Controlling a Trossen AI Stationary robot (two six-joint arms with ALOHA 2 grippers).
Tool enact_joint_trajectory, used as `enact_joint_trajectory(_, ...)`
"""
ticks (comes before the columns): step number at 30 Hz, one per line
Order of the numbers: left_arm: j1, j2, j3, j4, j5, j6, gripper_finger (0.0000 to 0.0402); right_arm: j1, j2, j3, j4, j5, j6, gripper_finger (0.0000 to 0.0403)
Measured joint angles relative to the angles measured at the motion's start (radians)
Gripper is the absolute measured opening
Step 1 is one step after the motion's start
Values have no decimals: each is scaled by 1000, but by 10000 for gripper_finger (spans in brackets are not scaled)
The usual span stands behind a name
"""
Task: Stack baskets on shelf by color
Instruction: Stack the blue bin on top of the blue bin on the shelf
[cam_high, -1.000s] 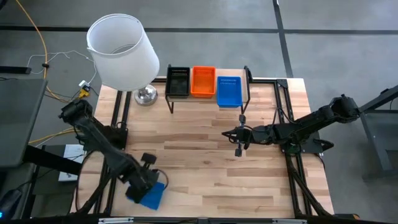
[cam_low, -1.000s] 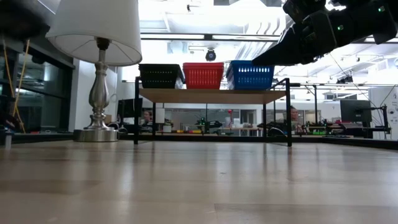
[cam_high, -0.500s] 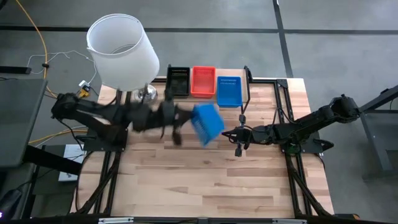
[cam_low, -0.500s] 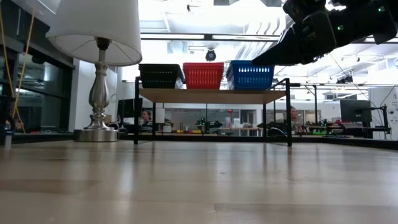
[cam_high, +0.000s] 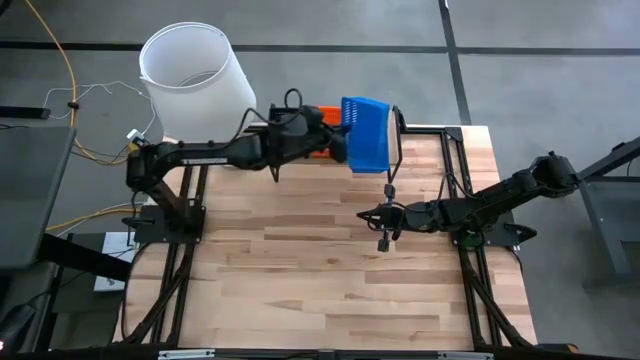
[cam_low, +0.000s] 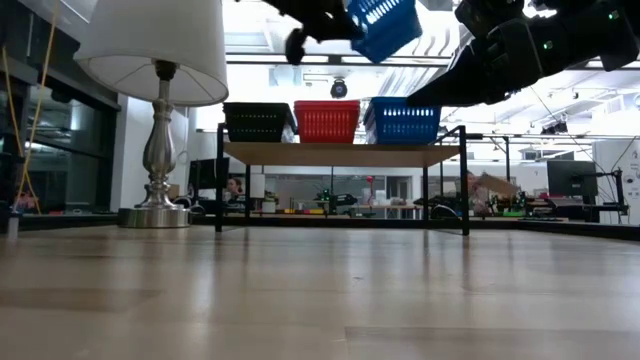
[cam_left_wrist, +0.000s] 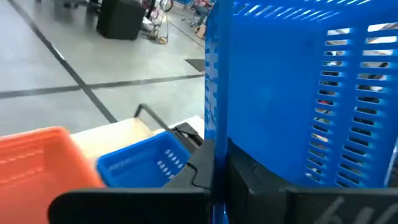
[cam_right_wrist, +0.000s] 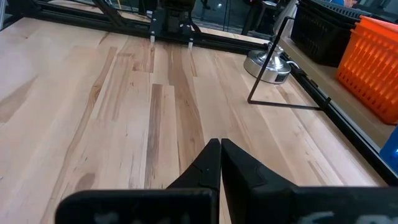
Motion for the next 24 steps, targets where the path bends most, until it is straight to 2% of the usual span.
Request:
enact_joint_trajectory(5, -48, 71, 70, 15, 1, 11, 0, 0, 0, 0, 0, 0, 1, 0)
enact_joint_trajectory(9, -84, 120, 60, 9, -167, 34, 0, 0, 0, 0, 0, -1, 25, 0)
enact_joint_trajectory(12, -76, 133, 41, 16, -272, -47, 0, 0, 0, 0, -3, -12, 26, 0)
enact_joint_trajectory(17, -52, 162, 25, 24, -248, -136, 0, 0, 0, 0, -9, -25, 13, 0)
enact_joint_trajectory(24, -53, 210, 26, 65, -255, -112, 0, 0, 0, 0, -8, -24, 15, 0)
